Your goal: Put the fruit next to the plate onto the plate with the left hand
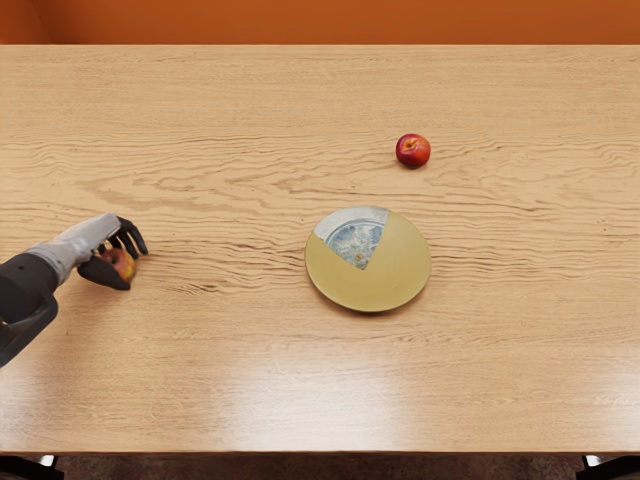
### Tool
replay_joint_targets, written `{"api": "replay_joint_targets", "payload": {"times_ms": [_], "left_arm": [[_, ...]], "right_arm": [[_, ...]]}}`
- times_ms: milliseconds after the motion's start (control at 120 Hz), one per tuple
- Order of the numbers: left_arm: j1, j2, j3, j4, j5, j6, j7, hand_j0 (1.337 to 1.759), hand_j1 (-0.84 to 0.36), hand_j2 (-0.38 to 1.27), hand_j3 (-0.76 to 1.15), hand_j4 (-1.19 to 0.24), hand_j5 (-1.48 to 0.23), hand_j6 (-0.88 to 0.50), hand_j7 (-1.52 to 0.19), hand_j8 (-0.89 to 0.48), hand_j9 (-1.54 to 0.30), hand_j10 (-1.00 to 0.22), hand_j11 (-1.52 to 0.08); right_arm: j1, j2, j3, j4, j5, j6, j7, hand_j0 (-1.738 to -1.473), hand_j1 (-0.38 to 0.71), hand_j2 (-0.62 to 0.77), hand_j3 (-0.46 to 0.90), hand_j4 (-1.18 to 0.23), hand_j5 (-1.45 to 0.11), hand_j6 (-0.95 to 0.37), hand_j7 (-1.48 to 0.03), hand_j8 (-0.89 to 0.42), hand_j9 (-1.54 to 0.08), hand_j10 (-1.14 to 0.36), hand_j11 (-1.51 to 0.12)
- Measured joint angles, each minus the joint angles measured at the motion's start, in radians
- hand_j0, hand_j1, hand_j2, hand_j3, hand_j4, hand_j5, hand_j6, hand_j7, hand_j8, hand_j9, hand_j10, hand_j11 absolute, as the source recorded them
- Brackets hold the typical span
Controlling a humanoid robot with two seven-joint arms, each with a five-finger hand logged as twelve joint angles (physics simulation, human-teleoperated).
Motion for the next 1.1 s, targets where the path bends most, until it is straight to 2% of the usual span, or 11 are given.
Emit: {"api": "replay_joint_targets", "payload": {"times_ms": [58,283,383,567,650,850,942,1017,1100], "left_arm": [[-0.002,0.000,-0.002,-0.001,-0.001,0.000,0.001,1.654,-0.25,0.38,-0.34,-0.67,-0.85,-0.65,-0.85,-0.55,-0.86,-0.68,-0.87],[-0.023,0.009,-0.007,-0.013,-0.005,-0.004,0.001,1.654,-0.24,0.28,-0.11,-0.68,-0.90,-0.61,-0.89,-0.52,-0.90,-0.65,-0.91],[-0.046,0.012,-0.008,-0.019,-0.010,-0.014,0.001,1.655,-0.27,0.32,-0.07,-0.68,-0.91,-0.59,-0.90,-0.50,-0.91,-0.63,-0.91],[-0.114,0.024,-0.013,-0.036,-0.040,-0.053,0.009,1.655,-0.30,0.34,-0.03,-0.68,-0.93,-0.56,-0.92,-0.47,-0.92,-0.61,-0.92],[-0.167,0.030,-0.013,-0.047,-0.066,-0.077,0.013,1.655,-0.29,0.33,-0.02,-0.68,-0.94,-0.55,-0.93,-0.47,-0.92,-0.61,-0.93],[-0.247,0.038,-0.014,-0.103,-0.117,-0.140,0.048,1.655,-0.31,0.36,-0.01,-0.68,-0.95,-0.54,-0.94,-0.46,-0.93,-0.60,-0.93],[-0.274,0.026,-0.015,-0.115,-0.140,-0.171,0.053,1.655,-0.31,0.39,0.00,-0.68,-0.96,-0.54,-0.94,-0.45,-0.94,-0.60,-0.94],[-0.316,0.004,-0.015,-0.120,-0.165,-0.204,0.055,1.655,-0.30,0.32,0.00,-0.68,-0.96,-0.54,-0.94,-0.46,-0.94,-0.60,-0.94],[-0.334,-0.036,-0.015,-0.122,-0.191,-0.239,0.070,1.655,-0.31,0.37,0.00,-0.69,-0.96,-0.55,-0.94,-0.46,-0.94,-0.61,-0.94]], "right_arm": [[0.001,0.000,0.000,0.000,0.000,0.000,0.000,-1.658,-0.35,0.00,0.00,0.00,0.00,0.00,0.00,0.00,0.00,0.00,0.00],[0.005,0.000,0.001,0.000,0.000,0.000,0.000,-1.658,-0.35,0.00,0.00,0.00,0.00,0.00,0.00,0.00,0.00,0.00,0.00],[0.006,0.000,0.001,0.000,0.000,-0.001,0.000,-1.658,-0.35,0.00,0.00,0.00,0.00,0.00,0.00,0.00,0.00,0.00,0.00],[0.006,0.000,0.001,0.000,0.000,0.000,0.000,-1.658,-0.35,0.00,0.00,0.00,0.00,0.00,0.00,0.00,0.00,0.00,0.00],[0.006,0.000,0.000,0.000,0.000,0.000,0.000,-1.658,-0.35,0.00,0.00,0.00,0.00,0.00,0.00,0.00,0.00,0.00,0.00],[0.007,0.000,0.000,0.000,0.000,0.000,0.000,-1.658,-0.35,0.00,0.00,0.00,0.00,0.00,0.00,0.00,0.00,0.00,0.00],[0.007,0.000,0.000,0.000,0.000,-0.001,0.000,-1.658,-0.35,0.00,0.00,0.00,0.00,0.00,0.00,0.00,0.00,0.00,0.00],[0.007,0.000,0.000,0.000,0.000,-0.001,0.000,-1.658,-0.35,0.00,0.00,0.00,0.00,0.00,0.00,0.00,0.00,0.00,0.00],[0.007,0.000,0.000,0.000,-0.001,-0.001,0.000,-1.658,-0.35,0.00,0.00,0.00,0.00,0.00,0.00,0.00,0.00,0.00,0.00]]}}
